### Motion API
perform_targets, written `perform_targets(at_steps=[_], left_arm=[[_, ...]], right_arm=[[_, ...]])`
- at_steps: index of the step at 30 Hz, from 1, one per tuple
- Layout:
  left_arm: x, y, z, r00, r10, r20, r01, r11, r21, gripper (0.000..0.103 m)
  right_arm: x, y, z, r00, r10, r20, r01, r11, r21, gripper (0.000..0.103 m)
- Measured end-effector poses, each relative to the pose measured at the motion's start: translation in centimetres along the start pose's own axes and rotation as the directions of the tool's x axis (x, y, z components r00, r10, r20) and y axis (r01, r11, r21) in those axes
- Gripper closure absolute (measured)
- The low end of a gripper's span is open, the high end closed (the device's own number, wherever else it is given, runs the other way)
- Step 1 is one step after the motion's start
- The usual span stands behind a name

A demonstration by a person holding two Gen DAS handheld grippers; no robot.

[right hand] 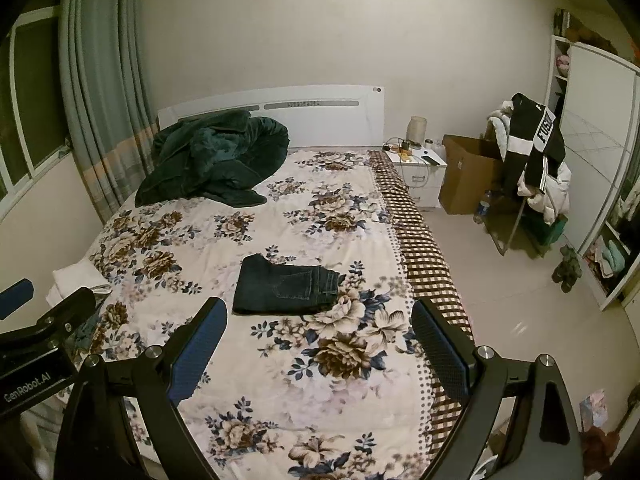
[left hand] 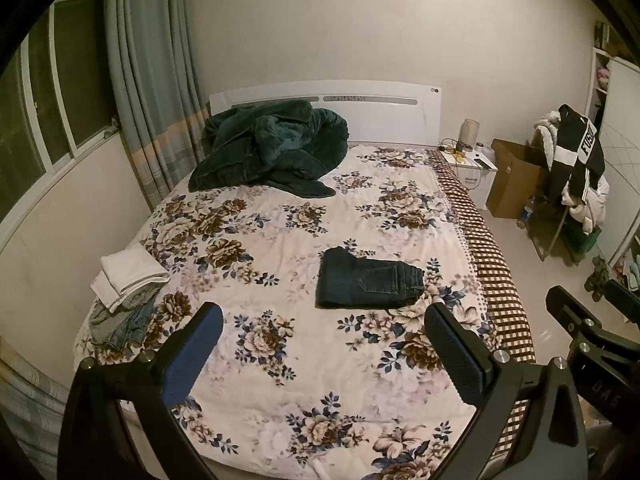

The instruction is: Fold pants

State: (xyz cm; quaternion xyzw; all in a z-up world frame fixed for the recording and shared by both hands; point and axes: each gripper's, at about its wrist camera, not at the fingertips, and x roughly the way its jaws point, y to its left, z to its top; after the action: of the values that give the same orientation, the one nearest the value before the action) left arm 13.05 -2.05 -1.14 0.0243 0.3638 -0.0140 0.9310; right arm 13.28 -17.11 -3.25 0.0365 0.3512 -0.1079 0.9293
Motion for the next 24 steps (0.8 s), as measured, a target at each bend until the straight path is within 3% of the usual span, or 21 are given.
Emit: perform_targets(at_steps=[24], left_arm=[[-0.34,0.44,-0.18,1.0,0.007,-0.001,-0.007,1.0,0.0,0.0]], right_arm=[[0.04,0.1,-0.23,1.0,0.012,-0.008,-0.012,1.0,-0.01,0.007]])
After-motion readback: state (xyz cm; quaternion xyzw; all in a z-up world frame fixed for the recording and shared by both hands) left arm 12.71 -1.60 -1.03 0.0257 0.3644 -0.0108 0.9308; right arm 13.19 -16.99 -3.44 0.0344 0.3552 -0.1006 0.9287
